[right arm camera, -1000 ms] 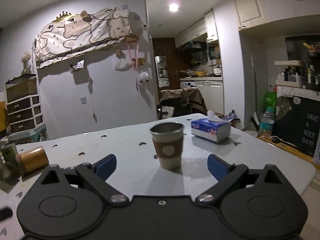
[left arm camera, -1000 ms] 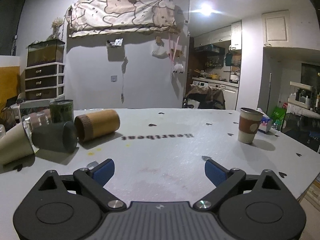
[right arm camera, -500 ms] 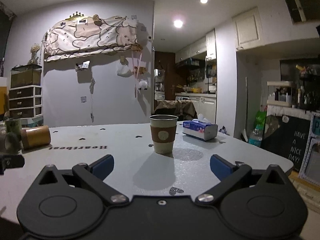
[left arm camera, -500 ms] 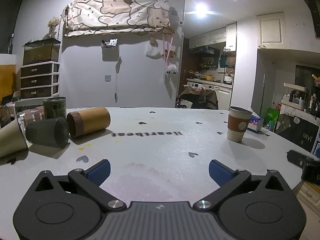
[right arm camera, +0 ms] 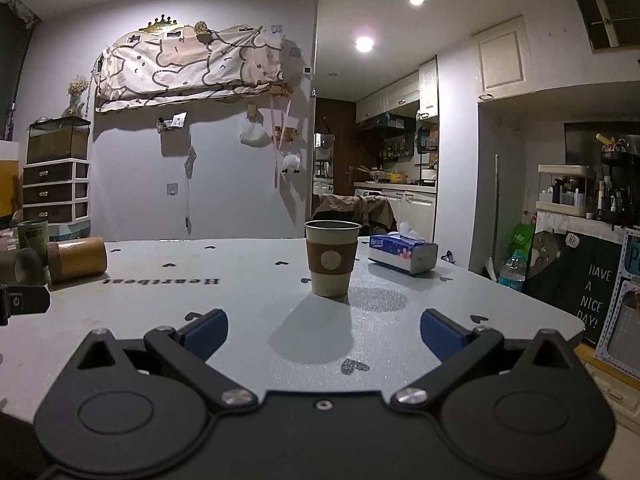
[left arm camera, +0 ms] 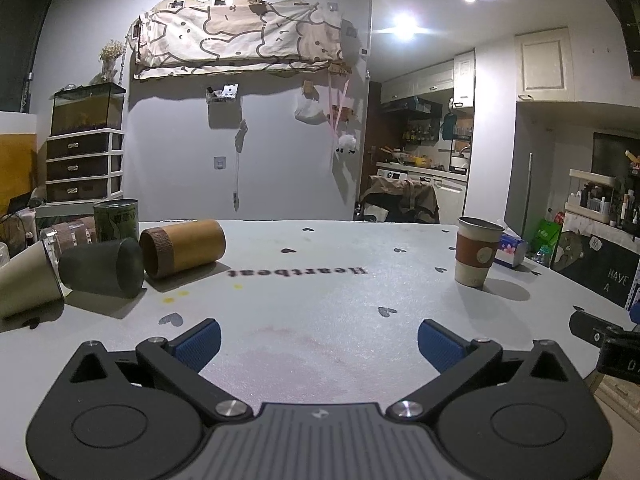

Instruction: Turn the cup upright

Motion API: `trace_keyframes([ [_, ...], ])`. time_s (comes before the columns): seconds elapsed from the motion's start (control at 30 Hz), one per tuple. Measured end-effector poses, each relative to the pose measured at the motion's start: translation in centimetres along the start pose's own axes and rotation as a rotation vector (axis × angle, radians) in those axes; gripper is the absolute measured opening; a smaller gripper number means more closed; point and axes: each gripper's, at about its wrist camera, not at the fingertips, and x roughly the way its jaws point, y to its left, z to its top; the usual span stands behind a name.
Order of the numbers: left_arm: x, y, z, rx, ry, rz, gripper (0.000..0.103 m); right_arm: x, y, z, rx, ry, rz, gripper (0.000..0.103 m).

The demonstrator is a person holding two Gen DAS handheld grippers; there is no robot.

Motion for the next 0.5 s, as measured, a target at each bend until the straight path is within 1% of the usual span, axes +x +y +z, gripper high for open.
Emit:
trace_keyframes([
  [0.5,-0.1,-0.05,0.18,-0.003,0.002,-0.003,0.103,-0.1,0.13,0.14,-0.002,0.005,0.007,0.103],
])
